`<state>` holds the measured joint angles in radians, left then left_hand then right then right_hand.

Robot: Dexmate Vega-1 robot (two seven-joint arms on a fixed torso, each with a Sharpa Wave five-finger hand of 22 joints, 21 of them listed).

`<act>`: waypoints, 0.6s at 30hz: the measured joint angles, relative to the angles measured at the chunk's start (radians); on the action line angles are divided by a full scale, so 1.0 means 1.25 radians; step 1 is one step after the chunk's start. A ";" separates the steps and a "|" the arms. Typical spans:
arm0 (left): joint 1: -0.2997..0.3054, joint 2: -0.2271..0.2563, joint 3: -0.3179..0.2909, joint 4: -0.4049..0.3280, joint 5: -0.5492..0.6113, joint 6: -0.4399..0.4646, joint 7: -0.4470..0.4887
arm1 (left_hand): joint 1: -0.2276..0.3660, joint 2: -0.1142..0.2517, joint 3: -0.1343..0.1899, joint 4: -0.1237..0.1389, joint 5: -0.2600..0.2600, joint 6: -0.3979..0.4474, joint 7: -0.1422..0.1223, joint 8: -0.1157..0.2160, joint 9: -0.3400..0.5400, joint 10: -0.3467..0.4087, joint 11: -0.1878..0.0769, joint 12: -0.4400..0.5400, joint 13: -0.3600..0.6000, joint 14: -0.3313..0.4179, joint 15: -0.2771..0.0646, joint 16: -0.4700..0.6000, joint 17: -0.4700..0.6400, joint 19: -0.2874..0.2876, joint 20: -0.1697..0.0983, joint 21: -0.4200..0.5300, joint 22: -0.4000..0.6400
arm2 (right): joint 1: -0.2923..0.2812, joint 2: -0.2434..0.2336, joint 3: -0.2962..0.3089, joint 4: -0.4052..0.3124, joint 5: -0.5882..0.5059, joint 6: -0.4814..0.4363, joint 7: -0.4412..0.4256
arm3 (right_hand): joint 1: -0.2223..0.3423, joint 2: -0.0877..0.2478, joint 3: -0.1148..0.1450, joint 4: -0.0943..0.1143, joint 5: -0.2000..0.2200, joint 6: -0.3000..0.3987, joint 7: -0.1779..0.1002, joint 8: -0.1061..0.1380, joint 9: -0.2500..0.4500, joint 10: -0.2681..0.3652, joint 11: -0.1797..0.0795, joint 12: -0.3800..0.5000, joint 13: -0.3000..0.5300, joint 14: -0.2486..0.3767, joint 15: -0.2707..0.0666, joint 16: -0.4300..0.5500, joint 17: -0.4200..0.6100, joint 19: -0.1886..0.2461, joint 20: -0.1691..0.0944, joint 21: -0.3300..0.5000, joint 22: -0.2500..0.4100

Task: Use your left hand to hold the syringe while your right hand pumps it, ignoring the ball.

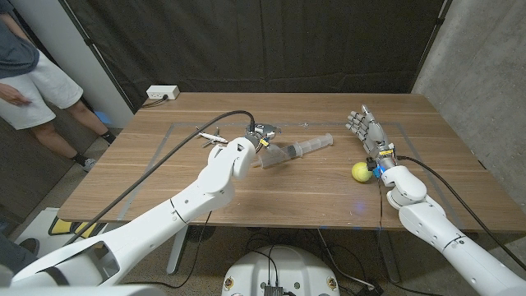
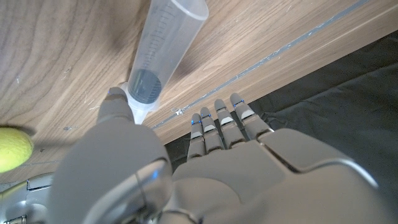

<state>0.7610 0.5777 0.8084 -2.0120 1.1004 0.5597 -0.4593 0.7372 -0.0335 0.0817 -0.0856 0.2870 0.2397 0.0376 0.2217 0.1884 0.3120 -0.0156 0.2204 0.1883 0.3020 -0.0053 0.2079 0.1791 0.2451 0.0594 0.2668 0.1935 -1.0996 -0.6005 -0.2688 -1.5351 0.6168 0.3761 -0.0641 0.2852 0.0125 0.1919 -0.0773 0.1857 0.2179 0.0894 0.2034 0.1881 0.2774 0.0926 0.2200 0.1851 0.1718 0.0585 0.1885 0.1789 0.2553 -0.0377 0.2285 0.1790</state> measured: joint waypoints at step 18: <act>-0.011 -0.034 0.015 0.055 0.007 0.012 -0.016 | 0.011 0.011 0.000 0.000 -0.004 0.009 0.009 0.000 0.000 0.003 0.003 0.000 0.002 0.021 0.013 0.000 0.004 0.017 0.013 0.007 0.000 | -0.012 0.001 0.008 0.007 0.012 0.000 0.001 | 0.000 0.000 0.000 0.000 0.000 0.009 0.000 0.000 0.000 0.004 0.004 0.000 0.000 0.009 0.001 0.000 0.004 0.007 -0.001 0.000 0.000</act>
<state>0.7470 0.5355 0.8267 -1.9436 1.1096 0.5753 -0.4791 0.7505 -0.0201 0.0817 -0.0855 0.2817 0.2504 0.0483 0.2218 0.1883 0.3154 -0.0119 0.2204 0.1908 0.3288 0.0108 0.2078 0.1837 0.2659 0.0758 0.2758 0.1934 -1.1141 -0.5991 -0.2589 -1.5269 0.6318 0.3761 -0.0630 0.2852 0.0125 0.1919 -0.0773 0.1857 0.2288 0.0893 0.2034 0.1881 0.2826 0.0978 0.2200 0.1850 0.1834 0.0600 0.1885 0.1841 0.2639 -0.0394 0.2285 0.1790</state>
